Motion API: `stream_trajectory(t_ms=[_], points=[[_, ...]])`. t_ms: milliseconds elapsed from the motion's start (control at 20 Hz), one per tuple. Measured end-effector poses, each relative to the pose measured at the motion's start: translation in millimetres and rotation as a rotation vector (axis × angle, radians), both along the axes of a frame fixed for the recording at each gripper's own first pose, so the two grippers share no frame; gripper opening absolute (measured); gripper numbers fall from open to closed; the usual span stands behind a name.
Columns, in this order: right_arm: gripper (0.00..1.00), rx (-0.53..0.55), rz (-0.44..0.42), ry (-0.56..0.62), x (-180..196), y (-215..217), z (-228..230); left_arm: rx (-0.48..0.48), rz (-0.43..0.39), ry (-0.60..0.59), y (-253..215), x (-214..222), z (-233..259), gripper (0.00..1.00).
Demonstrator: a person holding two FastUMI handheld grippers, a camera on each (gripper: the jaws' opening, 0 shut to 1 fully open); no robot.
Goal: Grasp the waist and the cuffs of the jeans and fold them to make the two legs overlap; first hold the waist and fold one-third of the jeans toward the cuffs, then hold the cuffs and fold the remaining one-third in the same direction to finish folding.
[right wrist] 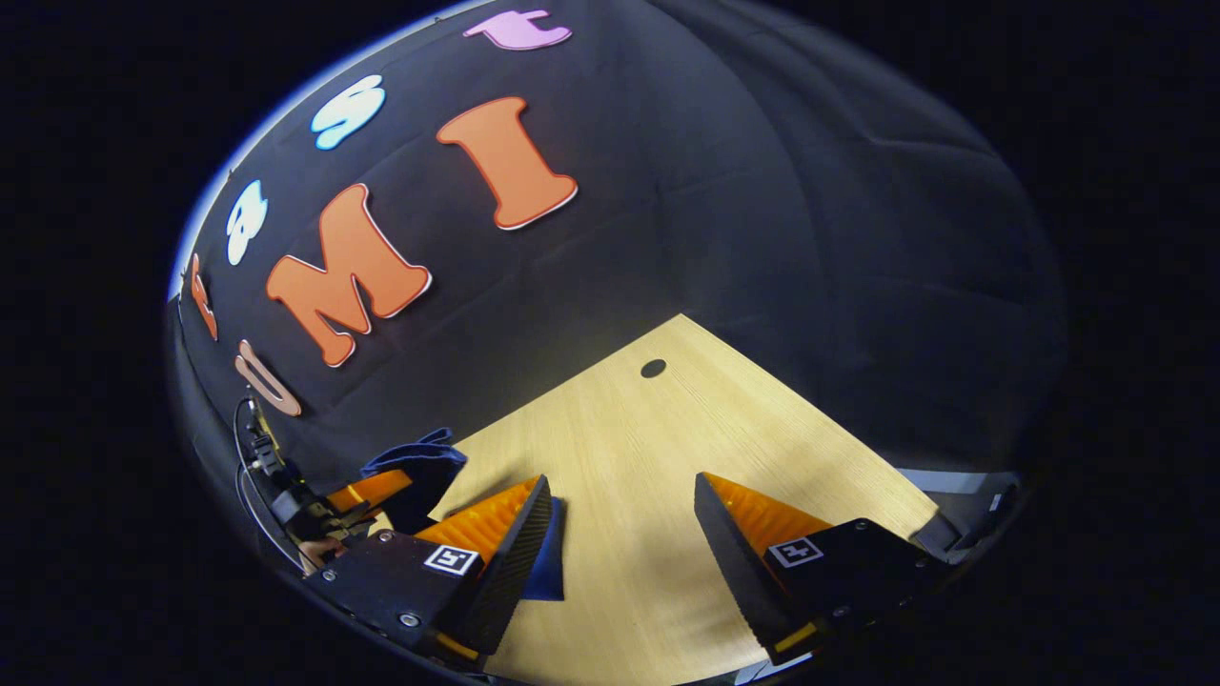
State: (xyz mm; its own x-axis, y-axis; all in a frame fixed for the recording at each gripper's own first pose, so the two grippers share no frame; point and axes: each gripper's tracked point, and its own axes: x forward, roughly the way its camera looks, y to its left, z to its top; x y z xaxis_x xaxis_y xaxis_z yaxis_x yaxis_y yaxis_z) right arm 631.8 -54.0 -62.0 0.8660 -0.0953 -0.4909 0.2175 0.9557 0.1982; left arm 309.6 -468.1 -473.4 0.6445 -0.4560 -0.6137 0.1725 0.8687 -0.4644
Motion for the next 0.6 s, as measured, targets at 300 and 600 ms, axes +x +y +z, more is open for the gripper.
stream_trajectory(t_ms=[300,600], points=[[0.95,0.010,-0.050,0.047,-24,-26,-21,0.163,-0.123,0.074,-34,-44,-68,0.07],[0.95,-0.106,-0.010,0.054,-32,-18,-16,0.279,-0.154,0.081,-37,-72,-93,0.71]])
